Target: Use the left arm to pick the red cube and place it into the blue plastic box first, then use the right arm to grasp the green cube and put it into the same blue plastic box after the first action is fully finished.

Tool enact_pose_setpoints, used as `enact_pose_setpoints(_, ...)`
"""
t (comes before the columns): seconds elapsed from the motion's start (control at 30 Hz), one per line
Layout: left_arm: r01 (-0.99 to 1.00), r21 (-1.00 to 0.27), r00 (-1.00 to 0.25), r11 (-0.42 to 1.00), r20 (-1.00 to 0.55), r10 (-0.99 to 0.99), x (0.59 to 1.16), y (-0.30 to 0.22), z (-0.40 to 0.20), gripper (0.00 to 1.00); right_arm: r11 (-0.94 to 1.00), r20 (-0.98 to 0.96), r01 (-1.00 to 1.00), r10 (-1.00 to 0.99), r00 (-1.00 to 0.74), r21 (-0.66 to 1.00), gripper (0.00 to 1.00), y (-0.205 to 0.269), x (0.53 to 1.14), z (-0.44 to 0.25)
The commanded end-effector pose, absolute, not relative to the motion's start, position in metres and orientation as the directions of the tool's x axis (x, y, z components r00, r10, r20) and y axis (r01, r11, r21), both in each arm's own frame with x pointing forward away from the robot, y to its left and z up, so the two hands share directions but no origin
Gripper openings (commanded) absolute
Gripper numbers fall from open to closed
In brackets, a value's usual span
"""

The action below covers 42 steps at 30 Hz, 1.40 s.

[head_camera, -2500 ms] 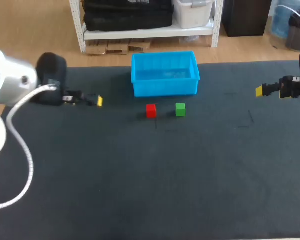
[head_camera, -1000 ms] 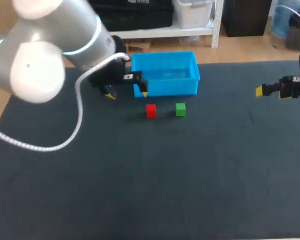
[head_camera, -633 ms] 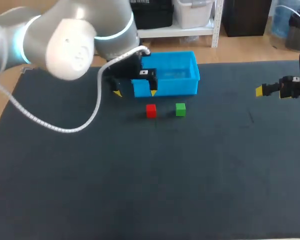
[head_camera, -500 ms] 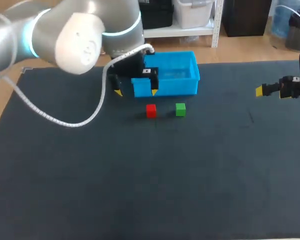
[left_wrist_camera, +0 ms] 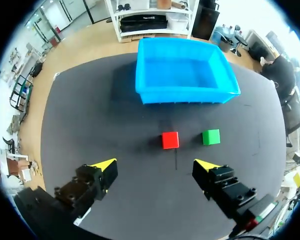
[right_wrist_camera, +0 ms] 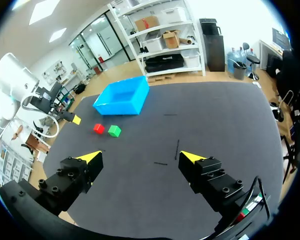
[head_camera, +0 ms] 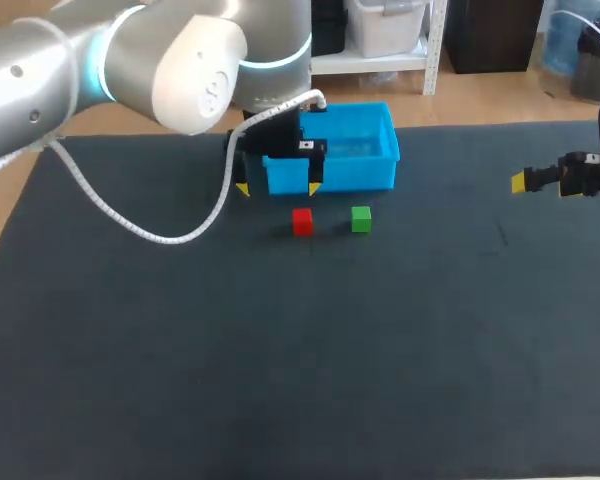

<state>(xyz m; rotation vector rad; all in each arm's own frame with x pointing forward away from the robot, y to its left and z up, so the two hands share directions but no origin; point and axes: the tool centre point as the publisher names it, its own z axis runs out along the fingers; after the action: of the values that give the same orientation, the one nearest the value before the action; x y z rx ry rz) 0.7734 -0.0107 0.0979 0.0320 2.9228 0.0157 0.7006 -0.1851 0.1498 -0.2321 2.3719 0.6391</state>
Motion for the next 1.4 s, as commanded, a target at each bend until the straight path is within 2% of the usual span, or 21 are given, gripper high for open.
enact_pose_setpoints(0.03, 0.019, 0.005, -0.980, 1.000, -0.197, 0.020, 0.785, -0.020, 0.091, 1.00, 0.865, -0.643, -0.323, 0.000, -0.766, 0.384, 1.00, -0.185, 0.701, 0.150)
enact_pose_setpoints(0.67, -0.014, -0.016, -0.981, 1.000, -0.193, -0.017, 0.813, -0.035, 0.048, 1.00, 0.865, -0.643, -0.323, 0.000, -0.766, 0.384, 1.00, -0.185, 0.701, 0.150)
enact_pose_setpoints(1.4, -0.067, -0.035, -0.977, 0.997, -0.199, -0.072, 0.817, -0.031, 0.011, 1.00, 0.865, -0.643, -0.323, 0.000, -0.766, 0.384, 1.00, -0.185, 0.701, 0.150)
